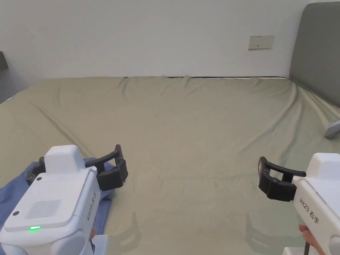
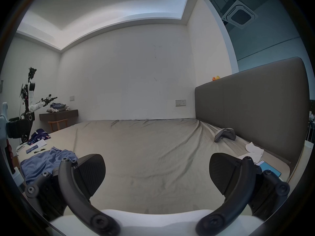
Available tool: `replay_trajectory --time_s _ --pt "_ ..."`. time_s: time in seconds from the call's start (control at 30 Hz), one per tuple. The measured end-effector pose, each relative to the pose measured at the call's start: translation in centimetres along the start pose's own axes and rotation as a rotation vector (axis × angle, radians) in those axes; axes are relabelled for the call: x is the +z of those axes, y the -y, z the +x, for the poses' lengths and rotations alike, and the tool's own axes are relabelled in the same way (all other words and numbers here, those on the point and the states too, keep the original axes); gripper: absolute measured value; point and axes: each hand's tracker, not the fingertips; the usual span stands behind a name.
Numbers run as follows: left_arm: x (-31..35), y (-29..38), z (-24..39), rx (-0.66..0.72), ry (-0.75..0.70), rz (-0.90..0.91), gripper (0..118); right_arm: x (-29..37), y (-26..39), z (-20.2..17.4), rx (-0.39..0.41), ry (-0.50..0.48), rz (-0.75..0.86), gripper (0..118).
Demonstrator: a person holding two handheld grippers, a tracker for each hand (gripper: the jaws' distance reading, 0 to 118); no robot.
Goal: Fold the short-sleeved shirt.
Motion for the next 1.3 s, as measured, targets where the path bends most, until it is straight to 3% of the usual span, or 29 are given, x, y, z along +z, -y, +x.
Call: replay_trajectory --time_s 0.27,0.3,0.37,0.4,0.43,0.47,0.5,0.57,0.63,0.93,1.3 --pt "0.2 0.4 0.7 -0.047 0.062 0.0 117 -0.3 -0.1 0.4 -0.025 0.028 -0.043 118" --pt "0.4 0.3 0.9 -0.053 0.077 0.001 114 -0.2 -0.2 0.4 -0.026 0.027 -0.041 118" --pt "0.7 0.2 1.3 -0.055 0.093 0.005 91 0.0 -0.6 0.3 -0.021 0.025 -0.03 109" --pt "0.8 0.2 1.5 -0.058 0.096 0.006 68 0.1 -0.7 0.2 -0.013 0.03 -0.019 97" --pt "1.2 -0.2 2.0 -0.067 0.093 0.006 30 0.3 -0.9 0.0 0.003 0.041 -0.006 68" --pt "1.4 -0.1 2.1 -0.071 0.094 0.01 10 0.4 -1.2 -0.3 0.047 0.06 0.018 38" --pt "1.6 0.0 2.1 -0.075 0.094 0.015 4 0.6 -1.3 -0.5 0.076 0.074 0.037 11" --pt "1.6 -0.2 2.4 -0.094 0.124 -0.002 0 0.8 -1.7 -0.7 0.122 0.082 0.083 6" --pt "1.7 -0.2 2.5 -0.082 0.128 -0.007 0 0.6 -1.6 -0.5 0.072 0.056 0.03 6" --pt "1.6 -0.8 0.8 -0.072 0.068 -0.045 0 0.0 -1.4 -1.6 0.097 0.013 0.012 0" --pt "5.3 -1.0 -8.7 -0.036 -0.202 -0.045 0 -2.3 -3.0 -11.7 0.09 -0.29 0.059 0"
